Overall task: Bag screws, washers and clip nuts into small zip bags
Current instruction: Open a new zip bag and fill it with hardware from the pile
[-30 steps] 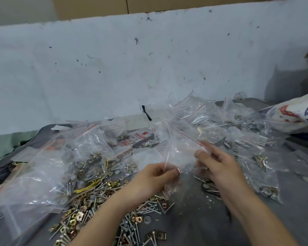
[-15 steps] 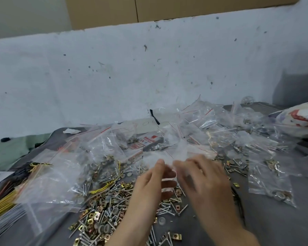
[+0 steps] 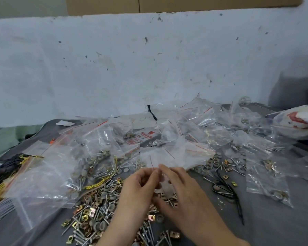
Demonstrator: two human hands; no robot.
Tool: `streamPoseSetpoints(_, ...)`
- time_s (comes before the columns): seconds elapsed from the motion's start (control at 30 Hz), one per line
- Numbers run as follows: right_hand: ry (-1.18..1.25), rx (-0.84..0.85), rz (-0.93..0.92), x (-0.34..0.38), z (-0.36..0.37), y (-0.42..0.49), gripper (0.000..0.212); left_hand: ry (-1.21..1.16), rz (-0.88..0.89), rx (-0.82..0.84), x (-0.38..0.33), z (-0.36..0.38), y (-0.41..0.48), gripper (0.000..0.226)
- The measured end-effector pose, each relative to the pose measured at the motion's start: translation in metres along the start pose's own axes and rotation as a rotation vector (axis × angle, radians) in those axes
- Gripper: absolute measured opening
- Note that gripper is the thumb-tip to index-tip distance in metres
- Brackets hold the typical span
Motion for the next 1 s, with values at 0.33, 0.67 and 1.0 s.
streamPoseSetpoints(0.33,0.598,-0.061,0.262,-0.008,-0.014,-0.001,0.033,0.048,0.145,0.031,-0.005,0.014,-0.002,0.016)
streamPoseSetpoints(0.67,0.384,-0.336,0.495,-0.014,-0.026,-0.003,0.008,0.216,0.258,-0.095,-0.002,0.027,-0.007,0.015)
streamPoseSetpoints(1.0,-0.018,-0.617,0.371,0.023,-0.015,-0.007,0.035,0.884,0.727,-0.22,0.0,0.031,-0.014,0.03)
Point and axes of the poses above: each hand's wrist, its own y-axis towards the middle knuckle, its own z-axis out of the palm, x = y × z, the point moved 1 cm from there along y, towards the middle knuckle, and after that the axes turned 9 degrees about -y, right-handed, at the moved point
